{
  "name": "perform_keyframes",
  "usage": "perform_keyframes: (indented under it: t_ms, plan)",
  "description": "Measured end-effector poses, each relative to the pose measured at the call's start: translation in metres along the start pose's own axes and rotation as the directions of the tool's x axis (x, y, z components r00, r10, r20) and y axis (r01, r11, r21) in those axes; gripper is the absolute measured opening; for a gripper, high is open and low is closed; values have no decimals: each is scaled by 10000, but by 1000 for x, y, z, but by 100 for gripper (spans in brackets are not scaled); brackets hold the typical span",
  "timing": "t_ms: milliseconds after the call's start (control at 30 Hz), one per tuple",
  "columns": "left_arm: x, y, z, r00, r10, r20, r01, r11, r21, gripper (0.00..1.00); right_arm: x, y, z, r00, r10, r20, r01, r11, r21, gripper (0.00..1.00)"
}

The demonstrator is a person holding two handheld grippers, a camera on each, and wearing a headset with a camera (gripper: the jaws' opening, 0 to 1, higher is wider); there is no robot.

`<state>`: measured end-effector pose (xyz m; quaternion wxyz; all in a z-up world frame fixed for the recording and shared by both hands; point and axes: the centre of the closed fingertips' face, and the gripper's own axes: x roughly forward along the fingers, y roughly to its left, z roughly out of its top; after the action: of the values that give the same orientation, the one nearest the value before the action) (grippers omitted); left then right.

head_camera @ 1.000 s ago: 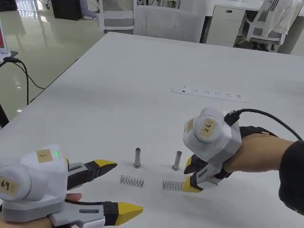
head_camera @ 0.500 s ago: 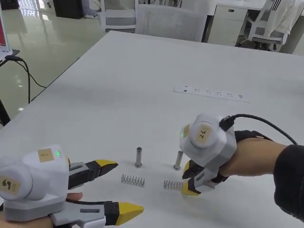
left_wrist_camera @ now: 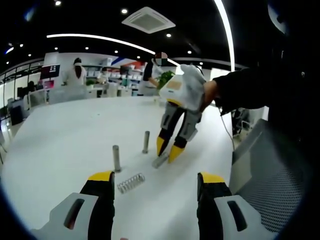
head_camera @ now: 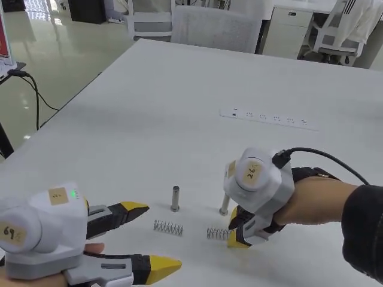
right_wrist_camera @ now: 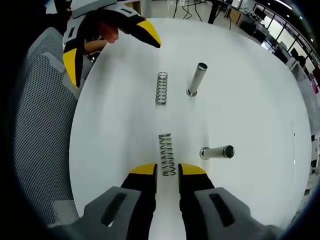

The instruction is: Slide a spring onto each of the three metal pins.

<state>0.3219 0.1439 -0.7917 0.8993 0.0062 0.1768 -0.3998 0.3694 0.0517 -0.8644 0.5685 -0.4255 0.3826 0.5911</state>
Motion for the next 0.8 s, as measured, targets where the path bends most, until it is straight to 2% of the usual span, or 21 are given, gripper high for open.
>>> perform_keyframes:
  t_ms: [333, 800]
  plan:
    - [0, -1, 0, 10000, -23, -11, 23, 10000, -3, 62, 1, 2, 1, 9999, 114, 39, -115, 9999, 121, 11]
    - [0, -2, 0, 9999, -92, -41, 92, 9999, 72, 61, 1, 3, 1, 10000, 1, 97, -3, 9997, 245, 7]
